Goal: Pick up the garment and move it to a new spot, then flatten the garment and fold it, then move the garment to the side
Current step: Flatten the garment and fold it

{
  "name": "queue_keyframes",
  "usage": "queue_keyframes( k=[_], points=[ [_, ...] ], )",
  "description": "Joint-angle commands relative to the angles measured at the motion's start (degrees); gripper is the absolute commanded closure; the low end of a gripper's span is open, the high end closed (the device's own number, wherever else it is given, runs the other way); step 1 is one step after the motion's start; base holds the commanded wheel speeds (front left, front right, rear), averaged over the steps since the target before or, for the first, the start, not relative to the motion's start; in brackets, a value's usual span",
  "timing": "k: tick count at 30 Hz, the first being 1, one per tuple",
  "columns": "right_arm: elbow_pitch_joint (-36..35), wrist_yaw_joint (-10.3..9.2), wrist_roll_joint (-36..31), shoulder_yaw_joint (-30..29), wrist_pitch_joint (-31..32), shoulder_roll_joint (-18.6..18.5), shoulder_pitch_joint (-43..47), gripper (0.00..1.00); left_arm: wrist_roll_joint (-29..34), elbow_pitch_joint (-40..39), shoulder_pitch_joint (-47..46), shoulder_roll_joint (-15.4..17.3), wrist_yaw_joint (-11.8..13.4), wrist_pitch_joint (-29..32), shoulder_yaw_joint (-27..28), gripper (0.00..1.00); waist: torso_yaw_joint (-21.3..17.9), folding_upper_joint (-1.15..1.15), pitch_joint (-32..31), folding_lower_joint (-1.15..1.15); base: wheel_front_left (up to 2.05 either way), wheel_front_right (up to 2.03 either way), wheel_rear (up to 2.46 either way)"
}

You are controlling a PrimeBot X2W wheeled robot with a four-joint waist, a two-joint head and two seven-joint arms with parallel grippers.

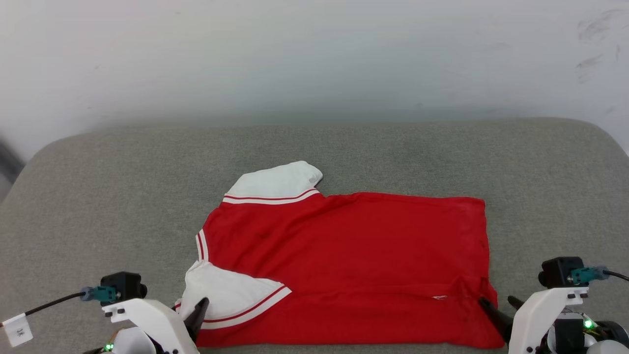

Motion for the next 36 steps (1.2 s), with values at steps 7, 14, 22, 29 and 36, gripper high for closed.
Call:
queue_keyframes(
  k=[7, 14, 22, 29, 36],
  points=[
    [-3.07, -0.02, -4.50, -2.05, -14.75, 0.93, -1.63, 0.00, 4.33, 0.15, -5.05, 0.51, -0.36, -7.41, 2.32, 0.00, -2.97, 0.00, 0.14, 0.00, 0.00, 0.00, 0.00],
    [-9.18, -0.02, -8.35, -2.45, -24.08, 2.51, -5.06, 0.00, 8.34, 0.66, -13.80, 0.35, -0.53, -10.66, 2.91, 0.00, -5.26, 0.00, 4.37, 0.00, 0.00, 0.00, 0.00],
    [-16.75, -0.02, -10.67, -2.29, -27.47, 5.43, -8.95, 0.00, 10.61, 2.20, -26.80, 1.16, -2.29, -8.39, 3.18, 0.00, -7.38, 0.00, 14.70, 0.00, 0.00, 0.00, 0.00],
    [-19.51, -0.02, -12.09, -2.74, -28.09, 7.85, -11.66, 0.00, 10.71, 6.98, -41.04, 2.24, -8.27, -1.27, 1.63, 0.00, -10.34, 0.00, 21.59, 0.00, 0.00, 0.00, 0.00],
    [-19.05, -0.02, -12.02, -1.92, -29.12, 9.46, -13.18, 0.00, 9.96, 12.99, -54.04, 3.42, -15.03, 11.96, -2.28, 0.00, -13.52, 0.00, 26.32, 0.00, 0.00, 0.00, 0.00]
  ],
)
